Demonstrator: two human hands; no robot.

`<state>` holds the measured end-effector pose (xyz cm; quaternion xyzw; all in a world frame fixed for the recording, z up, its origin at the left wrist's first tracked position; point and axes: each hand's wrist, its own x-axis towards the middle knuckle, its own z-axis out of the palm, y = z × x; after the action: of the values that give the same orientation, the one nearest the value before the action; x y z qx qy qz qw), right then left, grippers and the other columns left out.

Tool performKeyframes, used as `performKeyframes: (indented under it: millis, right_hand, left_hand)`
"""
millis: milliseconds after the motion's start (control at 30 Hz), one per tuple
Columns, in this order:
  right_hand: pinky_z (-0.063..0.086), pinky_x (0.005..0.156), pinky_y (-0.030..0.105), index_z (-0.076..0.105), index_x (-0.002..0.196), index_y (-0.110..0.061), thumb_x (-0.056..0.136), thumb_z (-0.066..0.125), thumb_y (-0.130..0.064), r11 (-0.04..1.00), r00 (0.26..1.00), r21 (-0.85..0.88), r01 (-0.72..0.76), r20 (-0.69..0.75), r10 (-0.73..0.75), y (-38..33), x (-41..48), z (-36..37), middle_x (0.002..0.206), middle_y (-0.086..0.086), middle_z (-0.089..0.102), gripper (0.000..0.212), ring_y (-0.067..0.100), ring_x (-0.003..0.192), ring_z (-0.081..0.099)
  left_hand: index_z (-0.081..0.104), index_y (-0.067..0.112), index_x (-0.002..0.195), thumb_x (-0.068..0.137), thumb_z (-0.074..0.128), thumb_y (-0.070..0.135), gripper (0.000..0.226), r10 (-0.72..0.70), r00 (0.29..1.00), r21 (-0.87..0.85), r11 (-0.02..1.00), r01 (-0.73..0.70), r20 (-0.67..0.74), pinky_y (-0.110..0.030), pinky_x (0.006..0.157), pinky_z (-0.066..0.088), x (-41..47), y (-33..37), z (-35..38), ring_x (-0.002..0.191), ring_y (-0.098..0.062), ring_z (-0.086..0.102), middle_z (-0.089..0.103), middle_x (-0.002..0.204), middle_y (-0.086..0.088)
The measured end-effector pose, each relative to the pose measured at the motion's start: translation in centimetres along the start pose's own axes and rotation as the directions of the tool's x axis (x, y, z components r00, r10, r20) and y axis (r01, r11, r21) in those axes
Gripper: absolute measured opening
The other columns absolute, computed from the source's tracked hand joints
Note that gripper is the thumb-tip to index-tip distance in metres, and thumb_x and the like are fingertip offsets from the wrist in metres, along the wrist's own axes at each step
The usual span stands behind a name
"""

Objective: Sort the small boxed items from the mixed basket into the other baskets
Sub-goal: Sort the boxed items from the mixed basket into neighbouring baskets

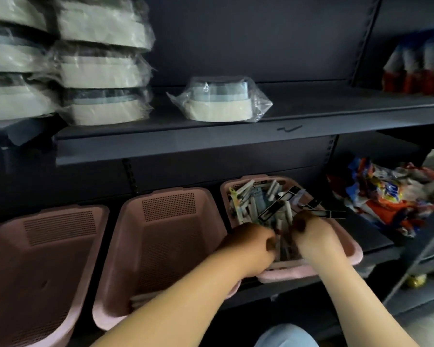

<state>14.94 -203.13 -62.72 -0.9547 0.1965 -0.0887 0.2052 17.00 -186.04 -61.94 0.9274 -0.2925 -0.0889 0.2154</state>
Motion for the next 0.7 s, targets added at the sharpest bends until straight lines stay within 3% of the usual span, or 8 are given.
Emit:
performKeyframes:
  millis: [100,267,333,400,433,500,567,700]
  right_hand:
    - [0.043,0.066,0.030,0.066,0.100,-0.018,0.093,0.058,-0.027,0.990,0.997,0.141,-0.001,-0.079,0.012,0.2,-0.9,0.1,0.080,-0.005,0.055,0.014,0.019,0.075,0.054]
    - [0.041,0.068,0.030,0.060,0.120,-0.021,0.094,0.051,-0.021,0.996,1.000,0.089,-0.001,-0.026,0.004,-0.3,-1.7,0.2,0.099,0.000,0.064,0.028,0.025,0.094,0.065]
    - [0.048,0.076,0.033,0.055,0.131,-0.021,0.096,0.048,-0.021,0.999,0.999,0.036,-0.010,0.053,0.008,-0.6,-1.2,-0.4,0.113,0.004,0.065,0.035,0.027,0.104,0.064]
    - [0.050,0.097,0.039,0.037,0.149,-0.021,0.100,0.046,-0.020,0.998,0.970,-0.020,-0.057,0.236,0.061,-1.3,-0.8,-1.4,0.138,0.010,0.056,0.050,0.030,0.123,0.057]
    - [0.048,0.100,0.040,0.034,0.150,-0.021,0.100,0.048,-0.020,0.997,0.962,0.001,-0.075,0.264,0.072,-1.5,-0.7,-1.7,0.139,0.011,0.055,0.052,0.030,0.125,0.056]
    - [0.051,0.088,0.037,0.050,0.136,-0.021,0.097,0.053,-0.021,0.990,0.990,0.134,-0.046,0.139,0.028,-0.9,-1.2,-1.3,0.114,0.002,0.062,0.039,0.027,0.108,0.062]
    - [0.051,0.081,0.034,0.057,0.124,-0.020,0.094,0.056,-0.020,0.969,0.999,0.249,-0.003,0.051,-0.010,-0.3,-1.8,-0.9,0.104,-0.002,0.061,0.030,0.022,0.093,0.060]
    - [0.046,0.062,0.028,0.053,0.132,-0.027,0.095,0.054,-0.018,0.958,1.000,0.286,0.008,0.013,-0.013,-0.3,-1.4,-0.9,0.087,-0.003,0.068,0.038,0.016,0.069,0.060]
  left_hand:
    - [0.067,0.030,0.102,0.098,0.055,0.045,0.019,-0.072,0.997,-0.019,0.997,0.072,0.016,-0.033,0.064,0.043,1.3,1.3,1.9,0.080,-0.025,0.060,0.063,0.094,0.000]
    - [0.062,0.031,0.109,0.099,0.048,0.054,0.029,-0.132,0.990,0.000,0.991,0.132,-0.045,-0.035,0.075,0.044,2.0,2.1,2.7,0.087,-0.028,0.058,0.066,0.107,-0.005]
    - [0.060,0.032,0.111,0.100,0.050,0.049,0.023,-0.134,0.990,0.020,0.991,0.135,-0.046,-0.035,0.078,0.047,2.2,2.1,2.8,0.094,-0.030,0.061,0.066,0.110,-0.005]
    - [0.061,0.035,0.116,0.099,0.053,0.046,0.022,-0.128,0.991,0.044,0.991,0.130,-0.036,-0.036,0.083,0.050,2.2,2.2,2.8,0.101,-0.031,0.065,0.067,0.112,-0.003]
    - [0.061,0.036,0.119,0.099,0.055,0.046,0.023,-0.125,0.992,0.039,0.991,0.126,-0.035,-0.036,0.084,0.051,2.1,2.2,2.7,0.101,-0.031,0.065,0.068,0.112,-0.002]
    - [0.058,0.038,0.119,0.096,0.059,0.046,0.024,-0.124,0.991,0.024,0.992,0.125,-0.045,-0.034,0.080,0.048,2.1,2.2,2.6,0.097,-0.030,0.064,0.068,0.110,-0.001]
    - [0.054,0.038,0.117,0.094,0.062,0.045,0.025,-0.118,0.991,0.039,0.992,0.120,-0.061,-0.035,0.076,0.047,2.1,2.3,2.5,0.092,-0.029,0.062,0.066,0.105,0.001]
    - [0.047,0.038,0.120,0.094,0.062,0.047,0.032,-0.114,0.989,0.054,0.991,0.119,-0.091,-0.039,0.079,0.051,2.1,2.9,2.6,0.094,-0.030,0.064,0.064,0.103,0.000]
